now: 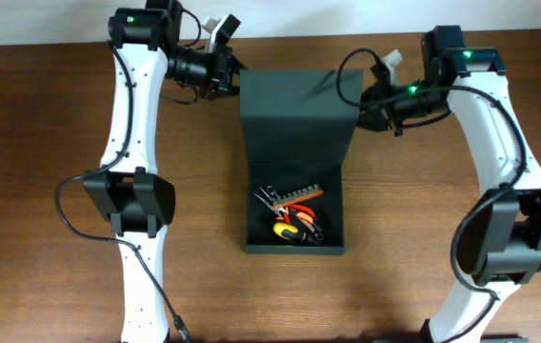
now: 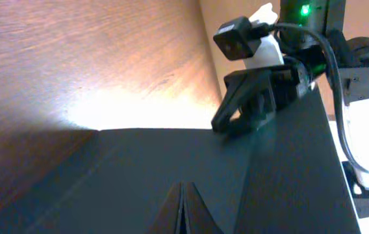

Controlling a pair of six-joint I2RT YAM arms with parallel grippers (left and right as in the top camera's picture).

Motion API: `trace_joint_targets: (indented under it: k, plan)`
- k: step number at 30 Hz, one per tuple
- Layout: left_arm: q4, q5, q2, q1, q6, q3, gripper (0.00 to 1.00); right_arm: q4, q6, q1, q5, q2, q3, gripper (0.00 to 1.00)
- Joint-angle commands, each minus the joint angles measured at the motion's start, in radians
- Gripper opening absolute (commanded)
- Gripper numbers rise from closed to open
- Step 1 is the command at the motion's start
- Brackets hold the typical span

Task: Pack container

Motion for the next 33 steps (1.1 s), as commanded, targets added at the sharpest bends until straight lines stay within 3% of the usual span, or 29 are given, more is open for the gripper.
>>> trace_joint_targets:
  k: [1, 14, 24, 29, 33]
  plan:
    - [-0.002, 0.022, -0.071, -0.039, -0.012, 0.018, 0.02, -0.064, -0.129, 0.034, 0.008, -0.047, 0.017, 0.04]
    - [-0.001, -0.032, -0.161, -0.09, -0.035, 0.018, 0.02, -0.237, -0.23, 0.094, 0.049, -0.163, 0.017, 0.04]
    - [-0.001, -0.439, -0.295, -0.09, -0.055, 0.018, 0.02, -0.234, -0.216, 0.093, 0.312, -0.307, 0.017, 0.04]
    - [-0.001, -0.762, -0.396, -0.09, -0.126, 0.018, 0.02, -0.295, -0.119, 0.093, 0.689, -0.41, 0.017, 0.04]
    - [-0.001, -0.914, -0.463, -0.09, -0.135, 0.016, 0.02, -0.376, -0.094, 0.093, 0.896, -0.48, 0.017, 0.04]
